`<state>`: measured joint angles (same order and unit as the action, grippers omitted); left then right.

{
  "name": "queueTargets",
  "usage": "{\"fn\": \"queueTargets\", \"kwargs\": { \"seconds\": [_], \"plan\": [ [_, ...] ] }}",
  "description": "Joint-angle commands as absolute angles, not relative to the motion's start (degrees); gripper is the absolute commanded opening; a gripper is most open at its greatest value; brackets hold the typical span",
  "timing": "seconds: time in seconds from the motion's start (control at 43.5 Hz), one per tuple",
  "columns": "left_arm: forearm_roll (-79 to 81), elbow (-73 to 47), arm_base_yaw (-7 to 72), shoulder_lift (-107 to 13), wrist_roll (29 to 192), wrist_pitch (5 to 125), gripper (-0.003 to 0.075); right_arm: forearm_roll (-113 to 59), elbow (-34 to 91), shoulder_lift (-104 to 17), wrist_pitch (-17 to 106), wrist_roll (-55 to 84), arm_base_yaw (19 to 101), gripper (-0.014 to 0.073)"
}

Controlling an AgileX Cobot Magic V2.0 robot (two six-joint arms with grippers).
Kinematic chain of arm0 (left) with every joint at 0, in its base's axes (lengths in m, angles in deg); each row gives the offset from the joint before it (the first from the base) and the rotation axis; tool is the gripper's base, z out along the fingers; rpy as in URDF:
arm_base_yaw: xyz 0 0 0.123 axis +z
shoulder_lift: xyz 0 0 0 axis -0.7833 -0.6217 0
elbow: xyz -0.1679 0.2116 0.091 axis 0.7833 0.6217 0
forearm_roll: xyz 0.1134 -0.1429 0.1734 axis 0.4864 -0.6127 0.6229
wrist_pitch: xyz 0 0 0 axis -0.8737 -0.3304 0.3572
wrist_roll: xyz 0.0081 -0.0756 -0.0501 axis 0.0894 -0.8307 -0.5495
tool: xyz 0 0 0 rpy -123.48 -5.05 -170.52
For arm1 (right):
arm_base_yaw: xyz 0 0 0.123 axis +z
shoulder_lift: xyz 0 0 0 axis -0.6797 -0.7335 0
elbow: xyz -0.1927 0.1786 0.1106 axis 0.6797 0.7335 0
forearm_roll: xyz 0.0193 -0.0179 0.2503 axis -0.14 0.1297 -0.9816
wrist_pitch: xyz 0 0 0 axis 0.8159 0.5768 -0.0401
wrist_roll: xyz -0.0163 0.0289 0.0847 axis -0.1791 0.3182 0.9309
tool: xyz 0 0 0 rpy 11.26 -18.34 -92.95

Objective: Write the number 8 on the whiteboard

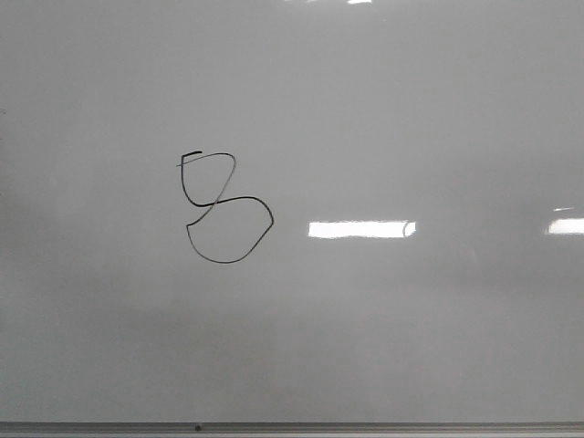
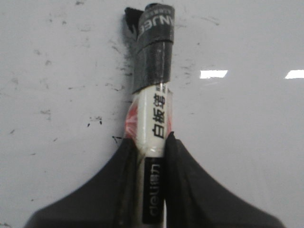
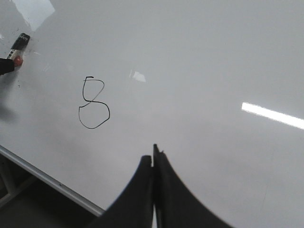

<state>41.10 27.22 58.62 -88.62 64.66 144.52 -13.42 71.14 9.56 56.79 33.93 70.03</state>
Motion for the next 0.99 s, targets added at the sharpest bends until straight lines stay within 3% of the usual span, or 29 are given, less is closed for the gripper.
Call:
{"fn": "queueTargets", "kwargs": {
  "seconds": [0.0,0.23,0.483,0.805,0.967],
  "plan": [
    [39.64,24.77,58.98,-87.53,64.40,156.48,0.0043,-13.61,69.66,8.95,51.96,33.79,69.69,-0.0067],
    [39.55,24.76,58.98,-87.53,64.40,156.48,0.0206,-13.61,69.66,8.95,51.96,33.79,69.69,-0.0067],
    [39.55,24.85,58.98,-87.10,64.32,156.48,0.0263,-13.61,69.66,8.95,51.96,33.79,69.69,-0.0067],
    [38.10,25.76,58.98,-84.39,64.32,156.48,0.0419,-13.61,69.66,8.95,51.96,33.79,69.69,-0.0067],
    [37.41,29.78,58.98,-77.64,64.43,156.48,0.0453,-13.61,69.66,8.95,51.96,33.79,69.69,-0.0067]
  ]
}}
